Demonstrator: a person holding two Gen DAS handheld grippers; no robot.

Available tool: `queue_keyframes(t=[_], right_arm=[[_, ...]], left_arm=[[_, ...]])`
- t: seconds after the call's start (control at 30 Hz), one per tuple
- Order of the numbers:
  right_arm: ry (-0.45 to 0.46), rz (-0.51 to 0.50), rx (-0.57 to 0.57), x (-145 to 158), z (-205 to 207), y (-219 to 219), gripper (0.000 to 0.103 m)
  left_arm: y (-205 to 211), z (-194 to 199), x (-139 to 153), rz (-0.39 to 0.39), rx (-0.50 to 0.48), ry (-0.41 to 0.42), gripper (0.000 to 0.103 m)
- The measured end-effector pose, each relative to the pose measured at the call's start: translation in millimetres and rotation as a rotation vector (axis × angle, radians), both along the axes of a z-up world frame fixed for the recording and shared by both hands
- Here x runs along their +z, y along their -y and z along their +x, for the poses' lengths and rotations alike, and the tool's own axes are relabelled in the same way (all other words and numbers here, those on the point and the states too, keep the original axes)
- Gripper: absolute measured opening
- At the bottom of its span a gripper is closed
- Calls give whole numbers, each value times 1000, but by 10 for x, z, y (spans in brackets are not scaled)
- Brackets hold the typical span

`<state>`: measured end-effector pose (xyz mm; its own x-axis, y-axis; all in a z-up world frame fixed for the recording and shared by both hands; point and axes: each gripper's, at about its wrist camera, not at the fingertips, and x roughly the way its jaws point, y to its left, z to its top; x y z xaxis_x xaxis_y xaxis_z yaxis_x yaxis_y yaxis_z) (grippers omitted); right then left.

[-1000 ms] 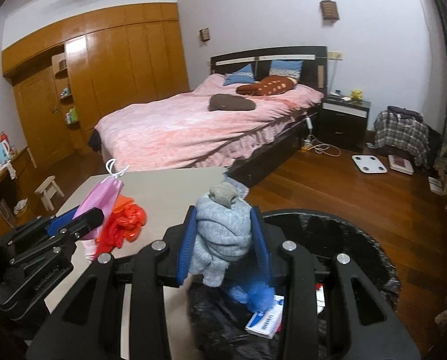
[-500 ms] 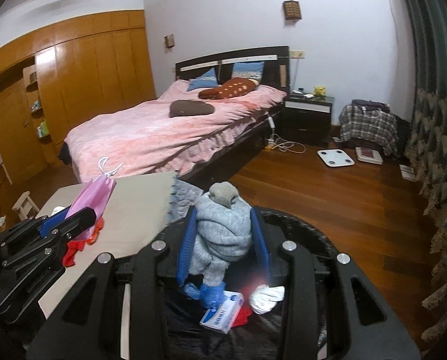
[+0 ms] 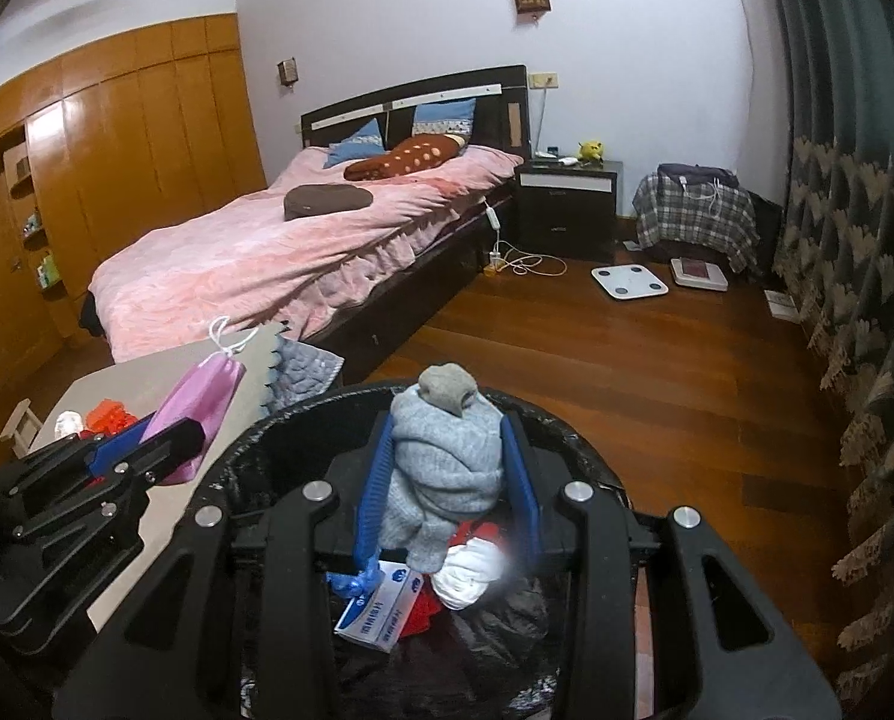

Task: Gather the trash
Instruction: 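Carry the sock and pink bag over the bin and open both tools, then move both tools back to the pile on the table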

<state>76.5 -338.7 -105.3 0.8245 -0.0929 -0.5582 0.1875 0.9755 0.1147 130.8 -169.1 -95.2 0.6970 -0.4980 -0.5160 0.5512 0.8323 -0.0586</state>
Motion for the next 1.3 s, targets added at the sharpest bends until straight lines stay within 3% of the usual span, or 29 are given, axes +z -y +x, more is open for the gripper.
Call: queue_keyframes(t=[0.17,0.2,0.23,0.4,0.47,0.53,0.73,0.93,1.3], right_arm=[[-21,4,-5,-83,61,53,38],[-25,1,-8,-82,93,60,39],[-28,-2,-8,-92,96,63,45],[-14,-31,-30,-97,50,64,71],[7,-35,-44,-70,6,68,90],[24,-37,-43,-40,-22,59,97],[18,-14,-13,48,-19,-97,98],[30,12,45,100,71,-499,98],[42,25,252,72,398,-1514,98]], left_arm=[[76,93,-71,-2,-28,-33,23],[74,111,-78,-7,-27,-38,31],[64,124,-82,-14,-29,-44,45],[-42,142,-93,-25,-15,-52,62],[-123,146,-86,-23,5,-48,70],[-265,149,-57,-25,34,-43,80],[-717,98,15,-20,128,-19,94],[-1254,-1,32,3,237,-1,95],[-2290,-93,-59,64,463,23,95]])
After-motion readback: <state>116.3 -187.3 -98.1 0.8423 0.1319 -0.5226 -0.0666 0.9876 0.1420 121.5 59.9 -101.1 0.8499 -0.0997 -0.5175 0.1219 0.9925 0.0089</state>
